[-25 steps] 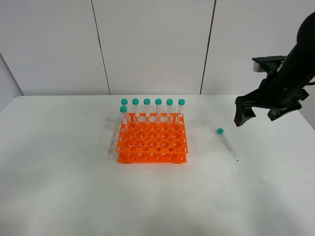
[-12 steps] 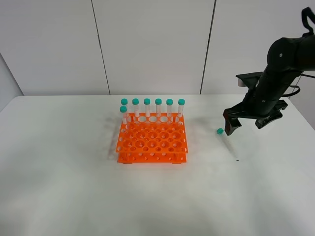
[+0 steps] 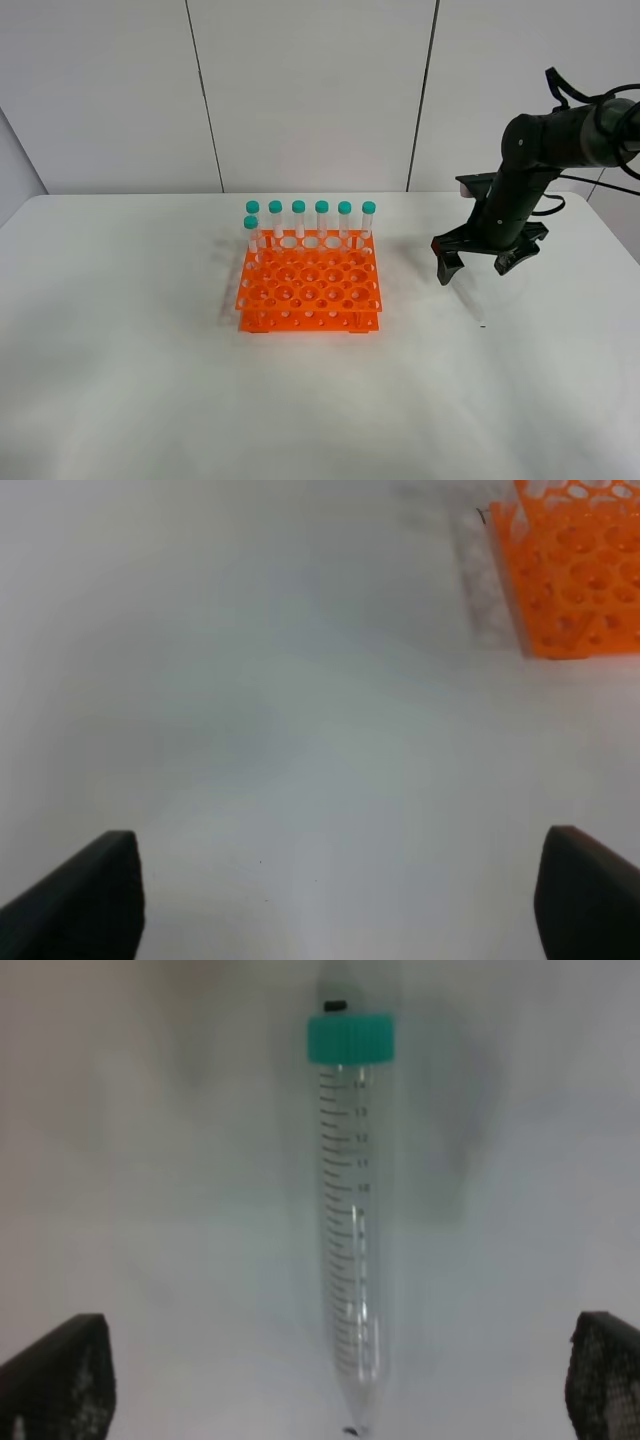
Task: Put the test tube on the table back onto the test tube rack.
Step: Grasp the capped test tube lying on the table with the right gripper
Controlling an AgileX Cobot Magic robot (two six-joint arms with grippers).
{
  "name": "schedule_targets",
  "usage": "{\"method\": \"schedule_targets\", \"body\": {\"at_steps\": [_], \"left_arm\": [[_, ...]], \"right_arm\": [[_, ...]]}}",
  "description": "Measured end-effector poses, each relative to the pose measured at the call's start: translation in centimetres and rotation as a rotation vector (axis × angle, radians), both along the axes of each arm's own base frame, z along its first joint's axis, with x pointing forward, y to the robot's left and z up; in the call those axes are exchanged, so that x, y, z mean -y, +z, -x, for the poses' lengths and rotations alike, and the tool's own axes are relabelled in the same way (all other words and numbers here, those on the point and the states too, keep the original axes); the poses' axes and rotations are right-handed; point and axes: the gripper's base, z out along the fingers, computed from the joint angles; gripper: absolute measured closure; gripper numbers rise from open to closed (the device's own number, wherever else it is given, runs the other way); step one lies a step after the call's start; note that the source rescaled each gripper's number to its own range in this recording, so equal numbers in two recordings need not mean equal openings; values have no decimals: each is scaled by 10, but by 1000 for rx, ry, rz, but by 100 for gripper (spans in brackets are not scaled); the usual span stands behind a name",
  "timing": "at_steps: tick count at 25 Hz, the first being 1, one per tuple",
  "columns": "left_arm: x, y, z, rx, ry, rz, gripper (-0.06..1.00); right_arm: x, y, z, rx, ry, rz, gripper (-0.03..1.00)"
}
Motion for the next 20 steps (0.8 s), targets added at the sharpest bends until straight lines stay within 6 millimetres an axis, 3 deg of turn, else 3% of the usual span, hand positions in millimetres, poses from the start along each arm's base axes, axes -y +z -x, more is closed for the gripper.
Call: {"method": "schedule_targets", "body": {"at_steps": [5, 20], "left_arm": [[0, 0, 0, 0, 0, 0, -6], [0, 0, 0, 0, 0, 0, -6]], "right_arm": [[8, -10, -3, -24, -55, -48, -3], [11, -11, 0, -44, 2, 36, -3]]}}
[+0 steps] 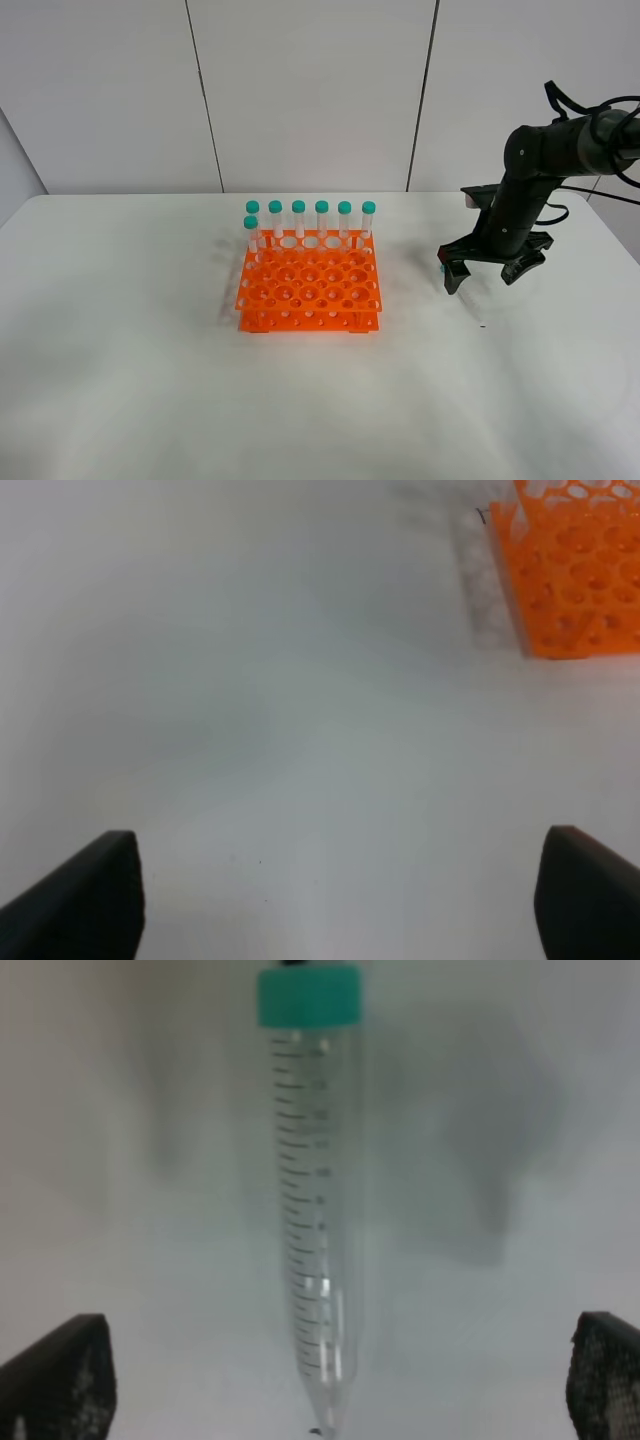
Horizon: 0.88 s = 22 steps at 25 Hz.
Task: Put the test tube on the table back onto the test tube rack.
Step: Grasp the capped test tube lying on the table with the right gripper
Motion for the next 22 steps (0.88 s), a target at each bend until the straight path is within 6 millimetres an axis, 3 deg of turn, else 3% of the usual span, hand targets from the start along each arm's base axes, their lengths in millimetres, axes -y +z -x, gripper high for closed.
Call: {"method": "schedule_targets", "body": {"at_steps": [6, 13, 22], "left_arm": [[0, 0, 0, 0, 0, 0, -6], [0, 0, 0, 0, 0, 0, -6], [0, 0, 0, 0, 0, 0, -6]], "right_arm": [[-3, -4, 0, -6, 4, 3, -3], [-3, -26, -2, -36, 3, 8, -3], [-3, -33, -4, -35, -3, 8, -3]]}}
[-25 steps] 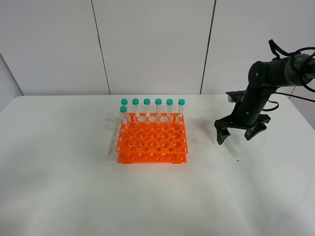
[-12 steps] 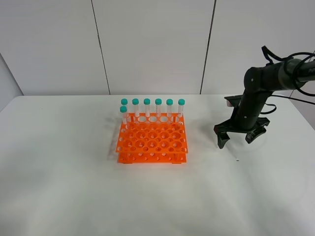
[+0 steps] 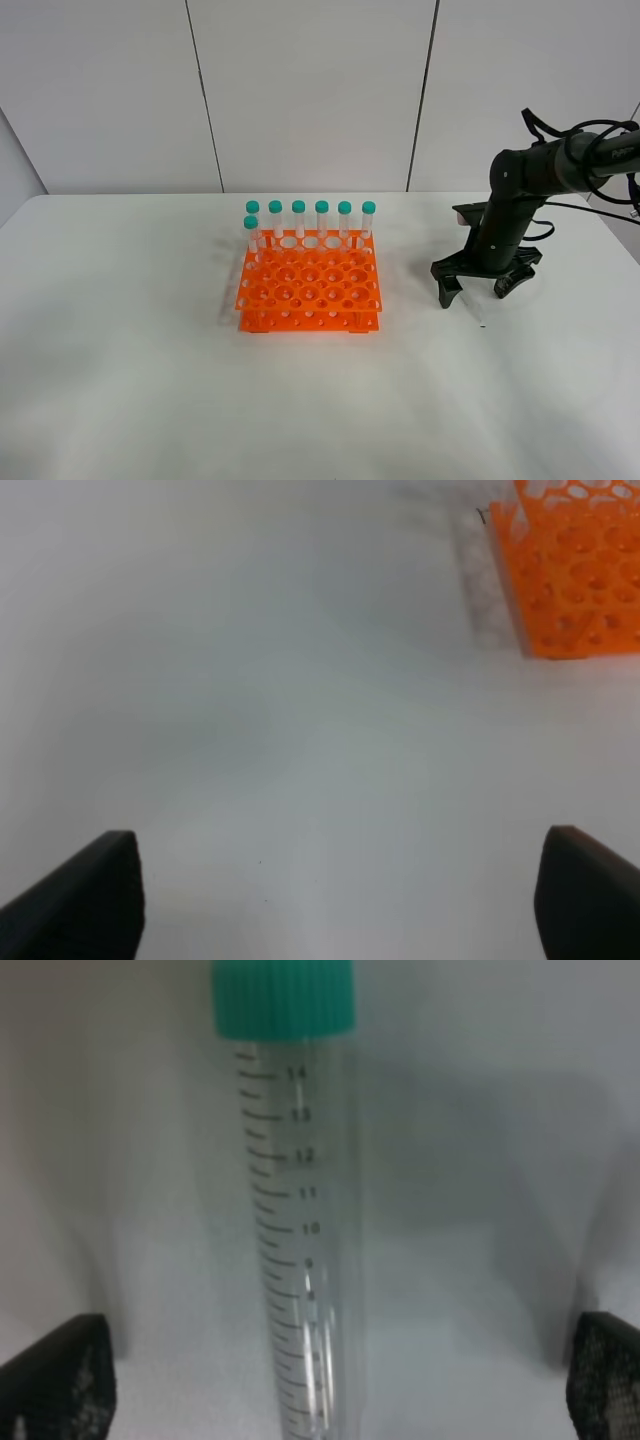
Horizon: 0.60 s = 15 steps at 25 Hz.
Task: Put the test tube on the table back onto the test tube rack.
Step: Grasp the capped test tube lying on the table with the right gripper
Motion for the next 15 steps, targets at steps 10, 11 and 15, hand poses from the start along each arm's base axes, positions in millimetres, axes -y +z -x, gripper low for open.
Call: {"method": "schedule_targets", "body": {"at_steps": [10, 11, 15], "left_arm": [[0, 0, 0, 0, 0, 0, -6], [0, 0, 0, 0, 0, 0, -6], [0, 0, 0, 0, 0, 0, -6]], "right_arm": [[0, -1, 2, -22, -6, -5, 34], [0, -1, 2, -22, -6, -5, 35], [0, -1, 2, -22, -6, -5, 36]]}}
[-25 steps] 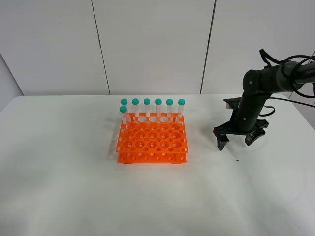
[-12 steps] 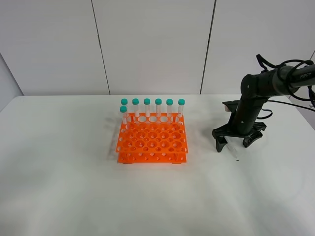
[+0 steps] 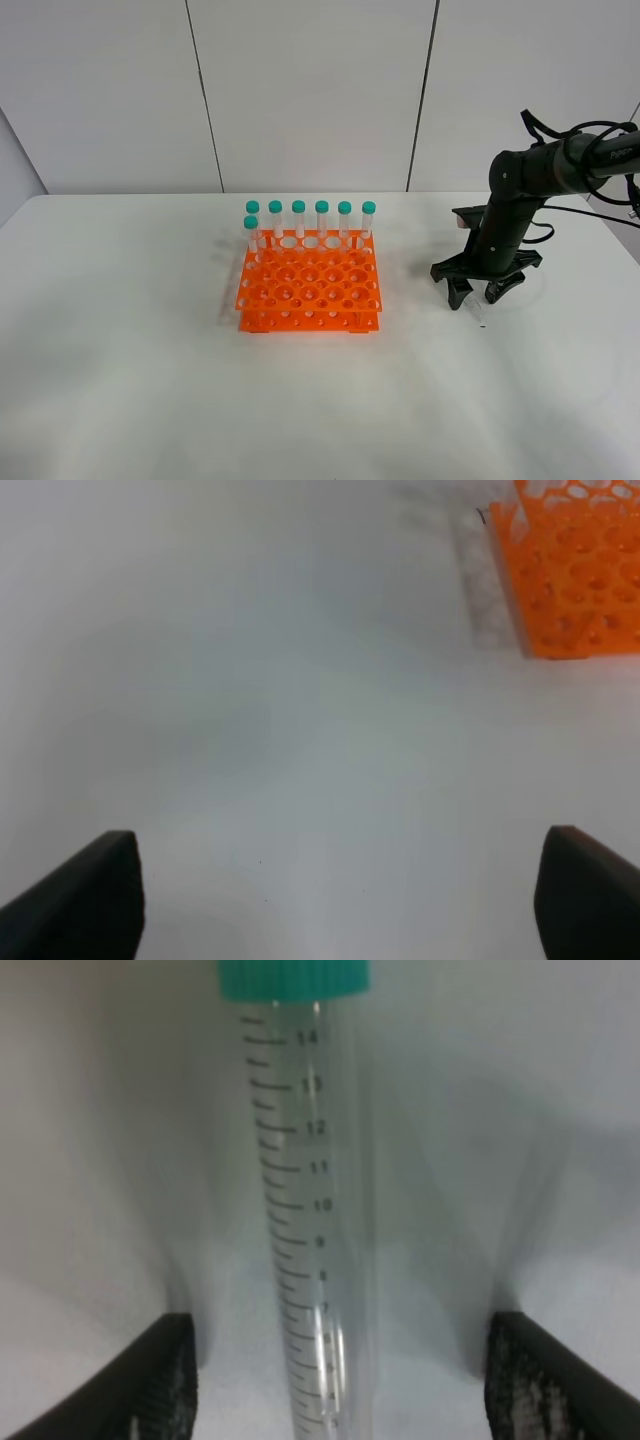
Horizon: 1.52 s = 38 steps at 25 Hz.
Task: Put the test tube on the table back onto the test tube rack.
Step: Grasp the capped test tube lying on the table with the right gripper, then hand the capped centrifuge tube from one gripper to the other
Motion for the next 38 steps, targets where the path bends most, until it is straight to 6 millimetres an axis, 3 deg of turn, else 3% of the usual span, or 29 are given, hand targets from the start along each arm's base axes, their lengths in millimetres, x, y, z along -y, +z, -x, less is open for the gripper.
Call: {"method": "schedule_targets", "body": {"at_steps": [2, 5, 8, 10, 17, 20, 24, 28, 30, 36, 38], "left_arm": [[0, 0, 0, 0, 0, 0, -6], [0, 0, 0, 0, 0, 0, -6], [0, 0, 0, 0, 0, 0, -6], [0, 0, 0, 0, 0, 0, -6], [0, 0, 0, 0, 0, 0, -6], [0, 0, 0, 0, 0, 0, -6], [0, 0, 0, 0, 0, 0, -6], [0, 0, 0, 0, 0, 0, -6], [0, 0, 0, 0, 0, 0, -6], [0, 0, 0, 0, 0, 0, -6], [0, 0, 0, 0, 0, 0, -6]], "right_arm": [[0, 0, 0, 0, 0, 0, 38], [0, 0, 0, -5, 0, 0, 54], [0, 0, 1, -8, 0, 1, 76], [0, 0, 1, -9, 1, 1, 97], [-1, 8, 3, -16, 4, 2, 95], [1, 37, 5, 32, 15, 10, 95], [4, 101, 19, 134, 28, 15, 95], [7, 164, 43, 279, 34, 1, 95], [9, 183, 60, 329, 48, -2, 95], [7, 209, 128, 466, 190, -17, 95], [1, 211, 141, 481, 230, -69, 95]]}}
